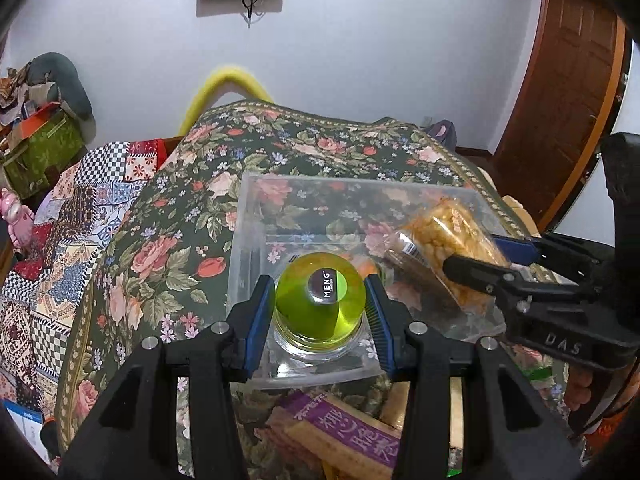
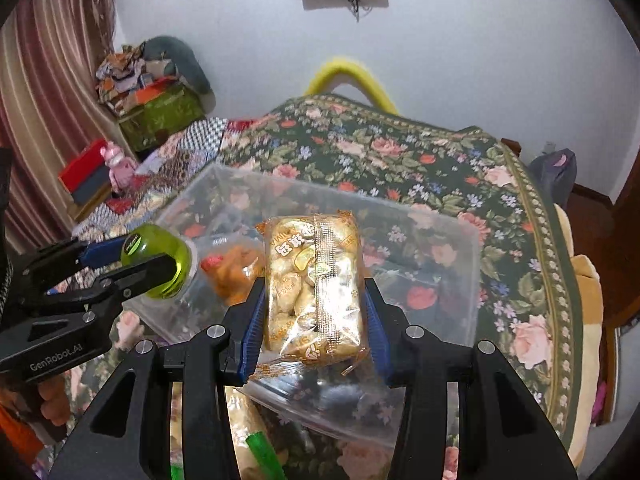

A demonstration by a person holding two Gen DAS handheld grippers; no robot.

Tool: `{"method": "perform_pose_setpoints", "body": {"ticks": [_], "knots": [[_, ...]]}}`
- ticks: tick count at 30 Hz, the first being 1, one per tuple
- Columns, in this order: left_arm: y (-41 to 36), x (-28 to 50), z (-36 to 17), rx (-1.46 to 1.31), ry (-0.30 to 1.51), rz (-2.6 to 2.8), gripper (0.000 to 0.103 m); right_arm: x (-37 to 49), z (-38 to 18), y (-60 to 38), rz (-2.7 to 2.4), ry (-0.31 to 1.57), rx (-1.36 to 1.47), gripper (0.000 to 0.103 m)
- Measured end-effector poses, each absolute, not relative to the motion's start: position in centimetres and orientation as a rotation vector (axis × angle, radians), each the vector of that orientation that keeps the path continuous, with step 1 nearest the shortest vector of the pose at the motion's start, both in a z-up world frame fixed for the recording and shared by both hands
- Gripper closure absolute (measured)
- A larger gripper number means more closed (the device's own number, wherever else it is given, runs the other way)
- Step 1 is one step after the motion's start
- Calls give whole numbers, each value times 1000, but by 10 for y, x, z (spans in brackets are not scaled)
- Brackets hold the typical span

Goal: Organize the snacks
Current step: 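Place jelly cup in box with left tool while right tool drops cookie bag in, then grasp red chip bag with left tool while right tool grasps blue bag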

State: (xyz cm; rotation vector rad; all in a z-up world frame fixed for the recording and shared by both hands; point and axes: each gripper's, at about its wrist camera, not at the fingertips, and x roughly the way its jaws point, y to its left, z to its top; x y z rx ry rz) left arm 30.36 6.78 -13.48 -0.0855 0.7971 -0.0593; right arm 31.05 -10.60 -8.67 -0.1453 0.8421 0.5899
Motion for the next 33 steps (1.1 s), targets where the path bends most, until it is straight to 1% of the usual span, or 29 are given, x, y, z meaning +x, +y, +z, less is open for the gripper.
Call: {"method": "perform_pose_setpoints", "body": {"ticks": [9, 11, 13, 18, 21, 26, 29, 33], "knots": [[66, 306, -152, -69, 851, -55, 57, 313, -97, -105, 599, 890, -138, 61], [64, 300, -147, -59, 833, -55, 57, 311, -93, -109, 607, 886, -120, 60], [64, 293, -139, -60, 819, -67, 57, 306, -85, -114, 606, 872, -111, 57], [66, 275, -125, -72, 810, -75, 57, 290, -68, -128, 596, 821, -118, 56], [68, 257, -117, -84, 810, -88, 55, 273, -55, -142, 596, 789, -112, 53], [65, 215, -108, -71, 803, -118, 50, 241, -42, -162, 589, 742, -115, 52], [65, 190, -106, -75, 803, -127, 47, 224, -40, -169, 586, 729, -122, 51], [62, 162, -107, -74, 812, -139, 44, 199, -44, -179, 584, 733, -117, 48]]}}
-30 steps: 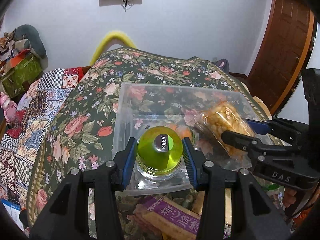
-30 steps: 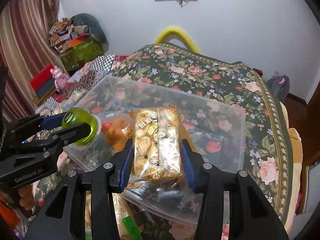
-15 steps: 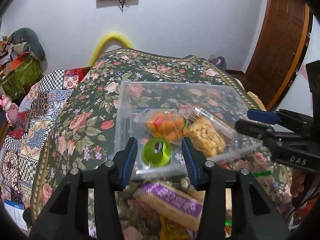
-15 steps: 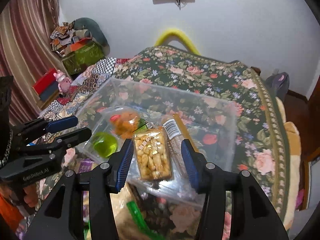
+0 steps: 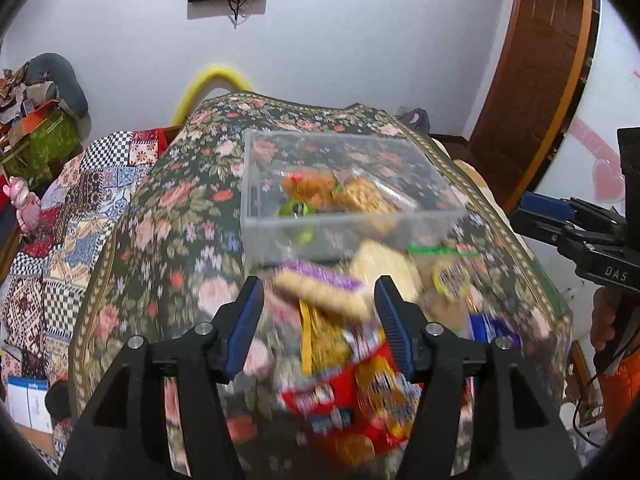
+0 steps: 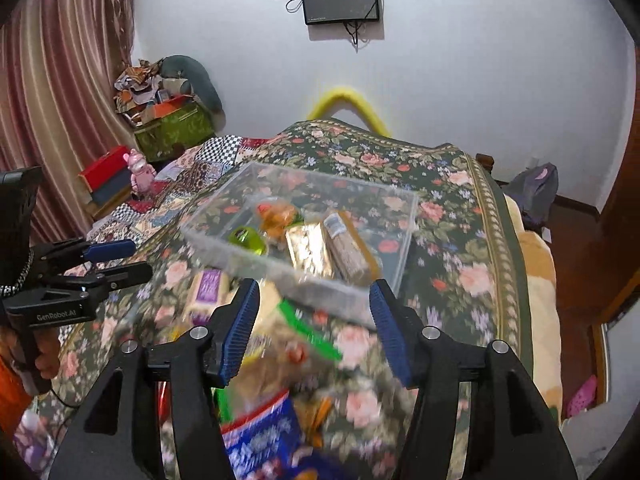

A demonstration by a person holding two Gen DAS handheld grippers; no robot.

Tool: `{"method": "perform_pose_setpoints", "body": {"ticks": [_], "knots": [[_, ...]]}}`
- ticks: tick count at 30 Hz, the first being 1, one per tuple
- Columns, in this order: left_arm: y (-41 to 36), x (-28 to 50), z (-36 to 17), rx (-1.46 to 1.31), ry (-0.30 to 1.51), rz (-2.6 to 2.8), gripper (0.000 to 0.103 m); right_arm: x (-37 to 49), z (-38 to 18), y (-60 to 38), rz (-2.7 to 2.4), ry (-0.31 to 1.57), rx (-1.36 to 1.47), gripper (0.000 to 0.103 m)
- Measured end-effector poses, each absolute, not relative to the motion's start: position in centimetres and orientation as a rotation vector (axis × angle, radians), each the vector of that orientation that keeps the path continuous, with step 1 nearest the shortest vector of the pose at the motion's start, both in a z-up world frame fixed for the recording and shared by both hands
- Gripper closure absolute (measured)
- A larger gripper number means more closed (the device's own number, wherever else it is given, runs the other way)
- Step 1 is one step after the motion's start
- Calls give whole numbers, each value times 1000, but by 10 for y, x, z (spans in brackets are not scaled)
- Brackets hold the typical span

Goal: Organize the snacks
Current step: 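Grasp red chip bag with left tool while right tool grasps blue bag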

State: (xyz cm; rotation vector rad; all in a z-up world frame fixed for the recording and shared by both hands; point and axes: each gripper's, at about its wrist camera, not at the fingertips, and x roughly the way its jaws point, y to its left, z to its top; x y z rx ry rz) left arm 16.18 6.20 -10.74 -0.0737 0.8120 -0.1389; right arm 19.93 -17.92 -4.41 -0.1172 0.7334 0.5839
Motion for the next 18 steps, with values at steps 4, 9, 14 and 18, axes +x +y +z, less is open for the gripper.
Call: {"method": "perform_pose_setpoints", "body": {"ticks": [4, 9, 14, 18], "knots": [[57, 132, -115, -72, 826, -150, 40, 178, -57, -187, 584, 759, -109, 45], [53, 103, -133, -65, 864, -159, 34, 155, -76, -195, 586, 807, -122, 41], [47, 82, -153, -30, 903, -156, 30, 135, -93, -202, 579, 832, -139, 28], [43, 76, -165, -45, 920, -167, 21, 126, -109, -203, 584, 872, -154, 18]]}}
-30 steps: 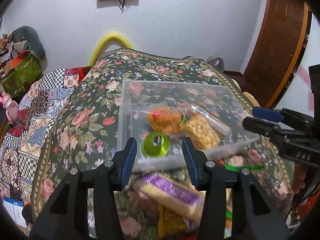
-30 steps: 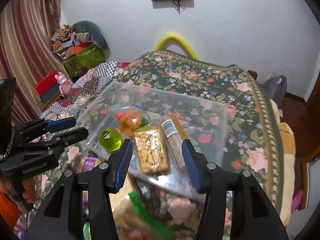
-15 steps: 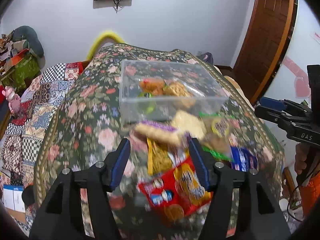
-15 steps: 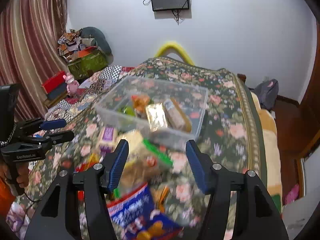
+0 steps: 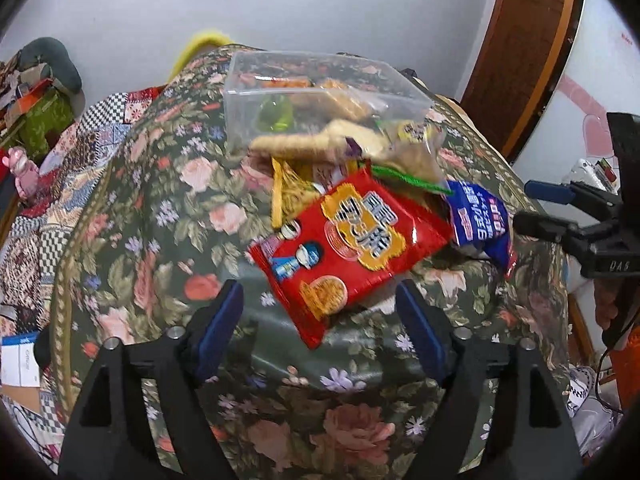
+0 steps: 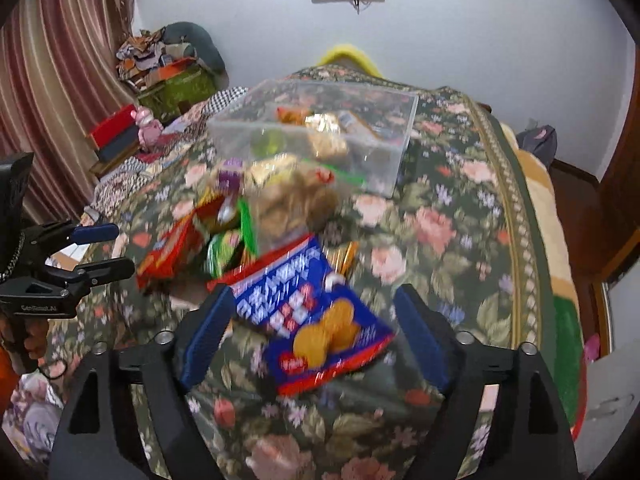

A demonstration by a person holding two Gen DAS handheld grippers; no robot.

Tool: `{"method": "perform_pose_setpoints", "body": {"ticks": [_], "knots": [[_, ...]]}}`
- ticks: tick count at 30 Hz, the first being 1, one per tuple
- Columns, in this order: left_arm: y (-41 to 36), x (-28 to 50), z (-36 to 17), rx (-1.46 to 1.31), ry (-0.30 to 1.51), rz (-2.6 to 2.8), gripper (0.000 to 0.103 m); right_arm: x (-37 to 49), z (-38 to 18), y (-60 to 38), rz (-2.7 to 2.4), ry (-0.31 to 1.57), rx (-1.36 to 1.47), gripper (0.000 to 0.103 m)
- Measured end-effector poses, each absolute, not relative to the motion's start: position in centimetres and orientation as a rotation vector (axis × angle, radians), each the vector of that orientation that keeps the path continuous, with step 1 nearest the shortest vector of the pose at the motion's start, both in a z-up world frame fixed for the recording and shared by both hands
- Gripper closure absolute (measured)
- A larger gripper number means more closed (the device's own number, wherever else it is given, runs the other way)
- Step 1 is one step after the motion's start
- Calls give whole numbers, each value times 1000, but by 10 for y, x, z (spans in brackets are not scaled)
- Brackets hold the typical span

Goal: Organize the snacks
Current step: 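Grasp red chip bag with left tool while right tool grasps blue bag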

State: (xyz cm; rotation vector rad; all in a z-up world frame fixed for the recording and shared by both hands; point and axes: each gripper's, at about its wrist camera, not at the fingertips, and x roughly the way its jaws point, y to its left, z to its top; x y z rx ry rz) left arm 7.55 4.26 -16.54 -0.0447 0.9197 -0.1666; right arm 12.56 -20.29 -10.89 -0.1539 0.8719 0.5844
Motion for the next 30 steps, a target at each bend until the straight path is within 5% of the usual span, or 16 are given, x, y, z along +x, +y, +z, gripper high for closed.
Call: {"method": "perform_pose_setpoints", "body": {"ticks": [6, 20, 26, 30], "knots": [[27, 84, -177, -19, 917, -149, 14, 125, -125, -200, 586, 933, -154, 17], [15, 116, -195, -31, 907, -122, 14, 135, -145, -191, 566, 990, -143, 16], [17, 115, -195, -30, 887, -122, 36, 135, -149, -193, 572, 1000, -104, 17], [18, 111, -191, -21, 869, -123, 50, 132, -143, -196, 576, 983, -96, 32]]}}
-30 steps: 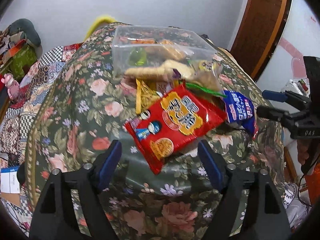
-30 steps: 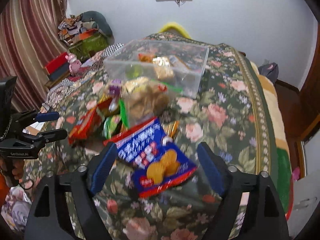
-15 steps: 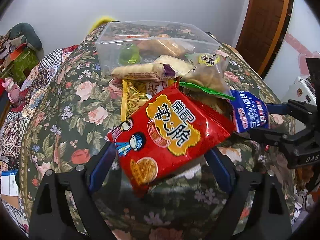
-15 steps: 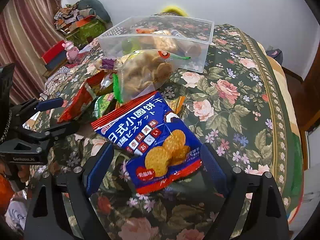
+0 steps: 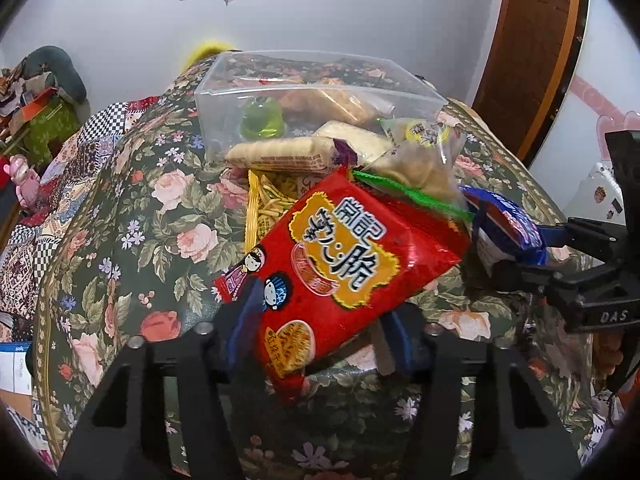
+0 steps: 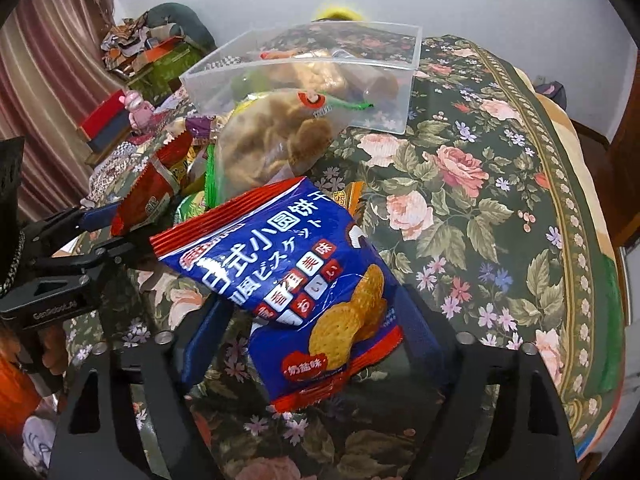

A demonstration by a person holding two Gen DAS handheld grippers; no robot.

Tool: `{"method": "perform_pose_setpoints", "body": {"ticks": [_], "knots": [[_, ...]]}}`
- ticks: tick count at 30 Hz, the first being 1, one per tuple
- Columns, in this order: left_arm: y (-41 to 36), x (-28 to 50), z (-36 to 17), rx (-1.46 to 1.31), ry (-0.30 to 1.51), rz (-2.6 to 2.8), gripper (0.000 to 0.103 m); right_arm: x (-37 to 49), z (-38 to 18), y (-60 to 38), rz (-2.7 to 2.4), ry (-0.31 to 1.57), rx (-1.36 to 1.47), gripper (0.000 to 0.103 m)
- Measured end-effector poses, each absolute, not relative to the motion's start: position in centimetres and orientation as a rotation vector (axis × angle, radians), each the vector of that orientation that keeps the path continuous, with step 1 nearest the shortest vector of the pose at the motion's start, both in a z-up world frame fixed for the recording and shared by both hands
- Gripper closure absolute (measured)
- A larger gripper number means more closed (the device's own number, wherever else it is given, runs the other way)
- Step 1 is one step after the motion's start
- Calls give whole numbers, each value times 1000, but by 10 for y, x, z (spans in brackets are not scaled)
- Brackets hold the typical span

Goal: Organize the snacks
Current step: 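Grasp red chip bag with left tool while right tool grasps blue bag, then drop chip bag into box with left tool while right tool drops blue bag in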

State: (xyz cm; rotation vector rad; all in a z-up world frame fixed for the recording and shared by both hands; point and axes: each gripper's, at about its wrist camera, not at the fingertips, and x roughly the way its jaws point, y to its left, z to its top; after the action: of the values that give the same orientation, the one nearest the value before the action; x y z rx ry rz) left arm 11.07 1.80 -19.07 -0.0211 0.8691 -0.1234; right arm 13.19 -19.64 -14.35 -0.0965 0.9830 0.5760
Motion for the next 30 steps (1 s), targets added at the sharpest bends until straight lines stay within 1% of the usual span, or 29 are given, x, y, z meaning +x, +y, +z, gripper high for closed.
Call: {"method": "perform_pose_setpoints", "body": {"ticks": [1, 2, 4, 8, 10, 14, 16, 18, 20, 21, 22, 30], "knots": [[17, 109, -189, -12, 861, -118, 55, 130, -141, -197, 577, 975, -98, 37], [16, 108, -188, -2, 853, -115, 58, 131, -140, -198, 577, 972, -98, 38], [15, 105, -185, 9, 840, -109, 63, 130, -138, -200, 577, 961, -94, 43], [17, 100, -178, 8, 819, -98, 68, 129, -134, -203, 566, 943, -90, 46], [19, 98, -173, -2, 812, -105, 74, 128, -130, -205, 561, 931, -85, 47], [23, 94, -162, -31, 802, -126, 78, 127, -118, -207, 559, 904, -73, 50], [23, 91, -155, -24, 785, -124, 83, 126, -111, -208, 558, 886, -71, 53], [23, 89, -150, -30, 777, -132, 83, 126, -106, -209, 559, 871, -69, 59], [24, 88, -143, -38, 767, -139, 83, 127, -101, -209, 560, 856, -67, 60], [24, 89, -141, -37, 763, -139, 83, 128, -99, -210, 558, 850, -67, 64], [23, 89, -138, -37, 757, -139, 83, 128, -98, -210, 557, 847, -68, 71], [26, 96, -114, -44, 708, -146, 83, 133, -81, -212, 552, 789, -58, 72]]}}
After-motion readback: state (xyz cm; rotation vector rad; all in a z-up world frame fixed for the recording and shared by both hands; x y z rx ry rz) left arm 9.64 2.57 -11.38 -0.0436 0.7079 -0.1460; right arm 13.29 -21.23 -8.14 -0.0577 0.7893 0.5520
